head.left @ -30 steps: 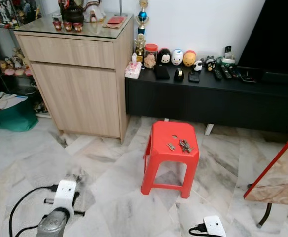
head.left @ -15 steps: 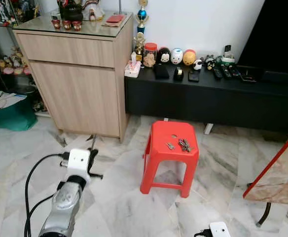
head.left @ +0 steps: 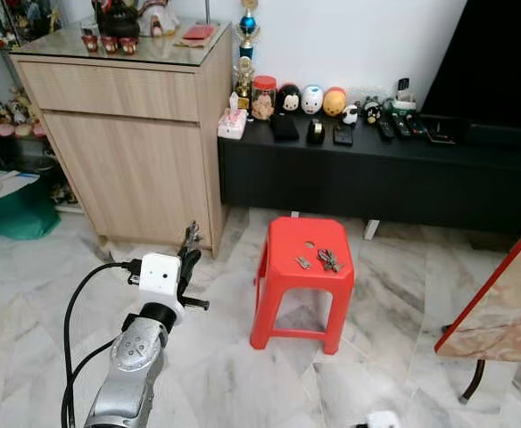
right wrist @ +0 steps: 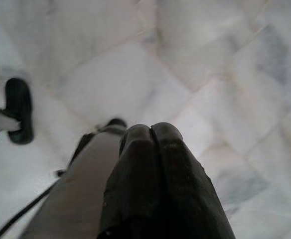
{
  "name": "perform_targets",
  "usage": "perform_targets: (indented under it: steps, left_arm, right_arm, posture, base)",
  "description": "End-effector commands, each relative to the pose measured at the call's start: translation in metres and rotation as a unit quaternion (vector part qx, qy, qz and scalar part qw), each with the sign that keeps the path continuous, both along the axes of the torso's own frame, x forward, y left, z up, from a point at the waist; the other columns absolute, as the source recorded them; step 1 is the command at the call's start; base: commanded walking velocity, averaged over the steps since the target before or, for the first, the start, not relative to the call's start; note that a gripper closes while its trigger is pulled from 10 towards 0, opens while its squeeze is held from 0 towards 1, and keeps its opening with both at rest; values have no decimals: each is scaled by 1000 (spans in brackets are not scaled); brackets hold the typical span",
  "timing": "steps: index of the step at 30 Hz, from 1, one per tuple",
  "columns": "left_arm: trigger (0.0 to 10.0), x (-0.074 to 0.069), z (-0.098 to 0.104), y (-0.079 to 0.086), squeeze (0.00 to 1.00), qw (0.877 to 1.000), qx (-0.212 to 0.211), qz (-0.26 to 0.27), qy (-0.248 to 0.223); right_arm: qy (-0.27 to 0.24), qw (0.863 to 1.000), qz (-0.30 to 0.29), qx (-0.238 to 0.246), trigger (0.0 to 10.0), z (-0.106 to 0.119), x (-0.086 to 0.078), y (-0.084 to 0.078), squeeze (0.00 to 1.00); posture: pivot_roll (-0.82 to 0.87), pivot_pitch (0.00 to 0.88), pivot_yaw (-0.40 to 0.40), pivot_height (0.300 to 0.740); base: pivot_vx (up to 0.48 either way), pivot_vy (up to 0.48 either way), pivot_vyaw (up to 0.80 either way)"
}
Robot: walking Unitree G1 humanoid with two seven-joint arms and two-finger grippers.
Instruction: Hang keys on a hook
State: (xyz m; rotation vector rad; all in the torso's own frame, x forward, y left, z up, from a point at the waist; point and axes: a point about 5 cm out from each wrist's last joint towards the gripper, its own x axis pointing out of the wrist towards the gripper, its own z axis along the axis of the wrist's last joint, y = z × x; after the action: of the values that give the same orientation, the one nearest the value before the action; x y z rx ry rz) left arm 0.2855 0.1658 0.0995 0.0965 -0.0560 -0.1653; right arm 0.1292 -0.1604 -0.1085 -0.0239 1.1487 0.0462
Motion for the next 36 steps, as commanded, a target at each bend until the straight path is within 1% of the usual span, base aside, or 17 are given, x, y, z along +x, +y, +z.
perform_targets:
  steps: [1, 6, 9, 11, 27, 30, 36]
  left_arm:
    - [10000, -2, 3, -4, 0, 1000, -2, -7, -3]
    - [10000, -2, 3, -4, 0, 1000, 2, -1, 1]
    - [10000, -3, 2, -1, 0, 1000, 19, 13, 9]
    - [10000, -3, 2, -1, 0, 1000, 21, 13, 11]
    - [10000, -4, 0, -6, 0, 999, 23, 11, 22]
    - [10000, -3, 0, -7, 0, 999, 21, 10, 22]
    - [10000, -3, 0, -8, 0, 1000, 18, 9, 22]
  right_arm:
    - [-6, 1000, -2, -9, 10000, 0, 0, -2, 0]
    - [-6, 1000, 0, -4, 10000, -1, -2, 7, 0]
    - [-8, 1000, -1, -8, 10000, 0, 1, -1, 0]
    - [-7, 1000, -1, -9, 10000, 1, 1, -1, 0]
    - [-13, 1000, 18, -12, 10000, 1, 4, -2, 0]
    - [-13, 1000, 17, -11, 10000, 1, 4, -2, 0]
    - [-10, 1000, 11, -10, 10000, 1, 3, -3, 0]
  posture:
    - [41, 0, -82, 740]
    - [44, 0, -85, 740]
    - [44, 0, -85, 740]
    - [44, 0, -85, 740]
    - [41, 0, -74, 740]
    - [39, 0, -74, 740]
    - [34, 0, -71, 740]
  base:
    - [0, 0, 0]
    - [0, 0, 0]
    - [0, 0, 0]
    - [0, 0, 0]
    - [0, -385, 0]
    - [0, -399, 469]
    - [0, -400, 0]
